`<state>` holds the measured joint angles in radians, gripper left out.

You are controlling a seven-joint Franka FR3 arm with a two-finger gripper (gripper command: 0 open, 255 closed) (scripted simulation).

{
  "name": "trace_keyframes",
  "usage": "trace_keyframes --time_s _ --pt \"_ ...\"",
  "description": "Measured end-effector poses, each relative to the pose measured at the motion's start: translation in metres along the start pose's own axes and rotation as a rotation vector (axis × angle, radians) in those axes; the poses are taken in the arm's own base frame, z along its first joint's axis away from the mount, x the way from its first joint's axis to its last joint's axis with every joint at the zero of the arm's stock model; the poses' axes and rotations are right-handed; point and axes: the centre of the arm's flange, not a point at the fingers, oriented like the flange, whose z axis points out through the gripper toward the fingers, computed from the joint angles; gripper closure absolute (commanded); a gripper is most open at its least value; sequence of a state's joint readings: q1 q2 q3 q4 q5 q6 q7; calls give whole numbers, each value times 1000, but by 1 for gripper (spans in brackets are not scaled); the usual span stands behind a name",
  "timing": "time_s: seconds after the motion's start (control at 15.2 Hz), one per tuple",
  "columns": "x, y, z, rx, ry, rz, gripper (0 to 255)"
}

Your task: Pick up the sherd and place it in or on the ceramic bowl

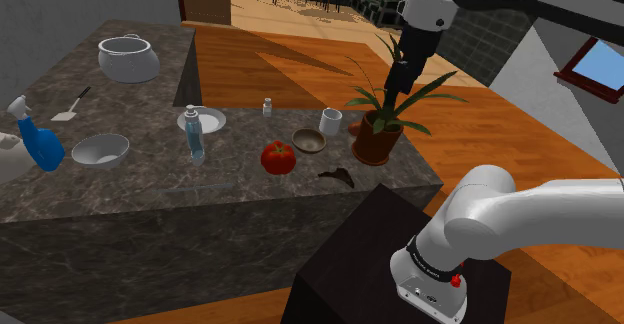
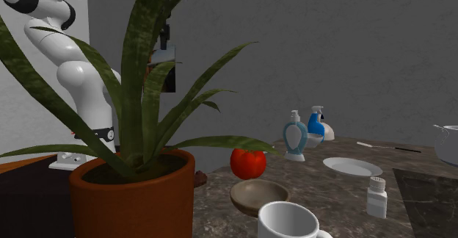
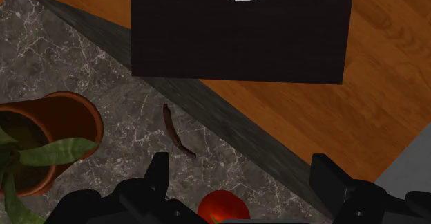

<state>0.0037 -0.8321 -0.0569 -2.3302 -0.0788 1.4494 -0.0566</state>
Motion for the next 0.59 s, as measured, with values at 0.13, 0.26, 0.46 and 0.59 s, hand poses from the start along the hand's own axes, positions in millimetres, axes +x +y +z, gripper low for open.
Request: trace_keyframes --time_s 0.13,0.26,0.46,0.59 --pt "2 1 7 -2 1 -6 0" --pt "6 4 25 -11 5 -26 0" --pt "13 10 64 -25 12 -64 0" --pt "19 11 88 -35 17 -89 0"
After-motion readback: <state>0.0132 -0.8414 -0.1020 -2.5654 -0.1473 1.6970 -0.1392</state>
